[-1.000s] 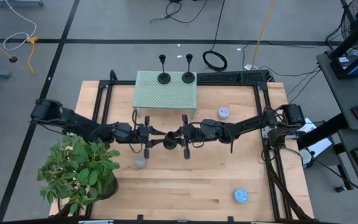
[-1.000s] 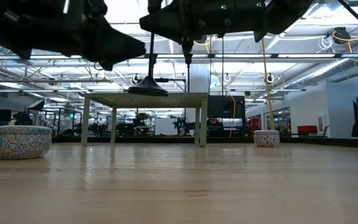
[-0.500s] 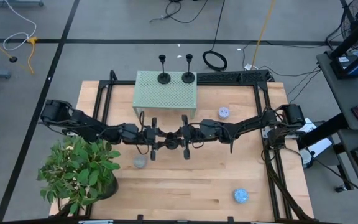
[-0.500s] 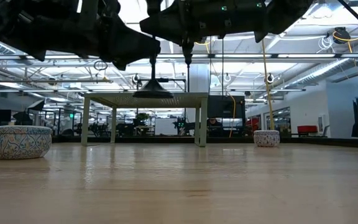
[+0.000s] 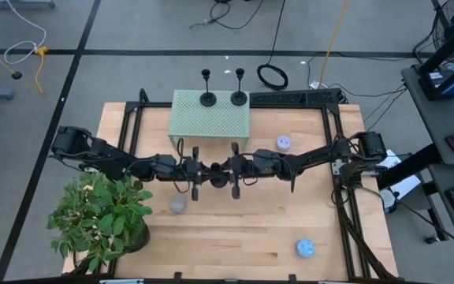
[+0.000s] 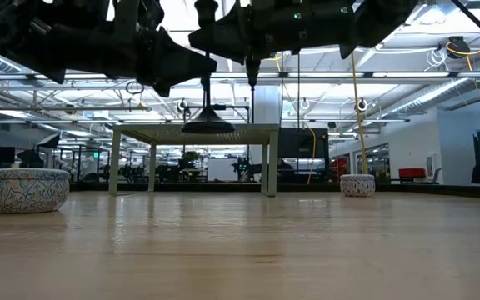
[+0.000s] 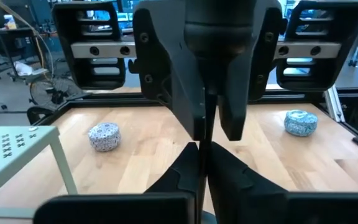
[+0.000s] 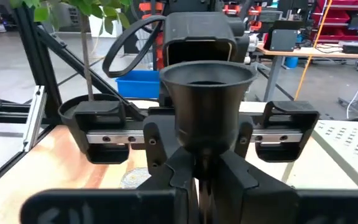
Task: Pick & Place candle stick holders
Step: Put the black candle holder on the shelf
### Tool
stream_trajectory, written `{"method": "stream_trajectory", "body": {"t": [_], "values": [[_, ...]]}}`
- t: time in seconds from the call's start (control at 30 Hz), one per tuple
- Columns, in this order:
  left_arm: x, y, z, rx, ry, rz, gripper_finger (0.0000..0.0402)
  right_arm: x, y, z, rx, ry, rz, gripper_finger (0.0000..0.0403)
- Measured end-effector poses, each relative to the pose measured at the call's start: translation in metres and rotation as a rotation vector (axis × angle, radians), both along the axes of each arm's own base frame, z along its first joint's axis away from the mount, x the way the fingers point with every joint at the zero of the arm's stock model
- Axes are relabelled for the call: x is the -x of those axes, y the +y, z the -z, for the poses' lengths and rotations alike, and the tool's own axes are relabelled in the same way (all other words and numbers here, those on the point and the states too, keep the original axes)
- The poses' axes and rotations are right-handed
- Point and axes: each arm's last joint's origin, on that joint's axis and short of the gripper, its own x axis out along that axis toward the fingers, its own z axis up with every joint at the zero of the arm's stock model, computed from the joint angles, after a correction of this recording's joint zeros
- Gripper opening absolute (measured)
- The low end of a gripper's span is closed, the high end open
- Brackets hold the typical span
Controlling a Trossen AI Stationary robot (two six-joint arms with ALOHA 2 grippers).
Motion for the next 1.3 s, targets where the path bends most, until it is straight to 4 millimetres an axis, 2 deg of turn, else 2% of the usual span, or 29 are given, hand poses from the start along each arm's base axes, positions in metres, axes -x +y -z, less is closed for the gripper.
{"method": "stream_trajectory", "body": {"t": [0.1, 0.2, 0.43, 0.6, 0.87, 1.03, 1.17, 1.3], "values": [[0.000, 0.001, 0.000, 0.020, 0.000, -0.010, 0.0023, 0.000, -0.001, 0.001, 0.015, 0.006, 0.029, 0.0046], [0.000, 0.001, 0.001, 0.024, 0.008, -0.021, 0.0012, 0.000, -0.002, 0.004, 0.052, 0.041, 0.073, 0.0079], [0.002, 0.004, 0.003, 0.004, 0.044, -0.099, 0.0015, 0.002, -0.005, 0.013, 0.101, 0.141, 0.207, 0.0162], [0.009, 0.007, -0.007, -0.046, 0.062, -0.179, 0.0012, 0.010, -0.004, 0.007, 0.170, 0.185, 0.374, 0.0197], [0.037, 0.023, -0.055, -0.104, -0.079, -0.269, 0.0012, 0.031, 0.001, -0.005, 0.238, 0.262, 0.552, 0.0214], [0.060, 0.042, -0.075, -0.126, -0.122, -0.430, 0.0013, 0.047, 0.007, -0.005, 0.225, 0.248, 0.563, 0.0214], [0.075, 0.060, -0.086, -0.163, -0.148, -0.577, 0.0026, 0.059, 0.010, 0.003, 0.211, 0.242, 0.549, 0.0209], [0.083, 0.081, -0.089, -0.159, -0.160, -0.672, 0.0018, 0.064, 0.009, 0.011, 0.191, 0.199, 0.551, 0.0208]]}}
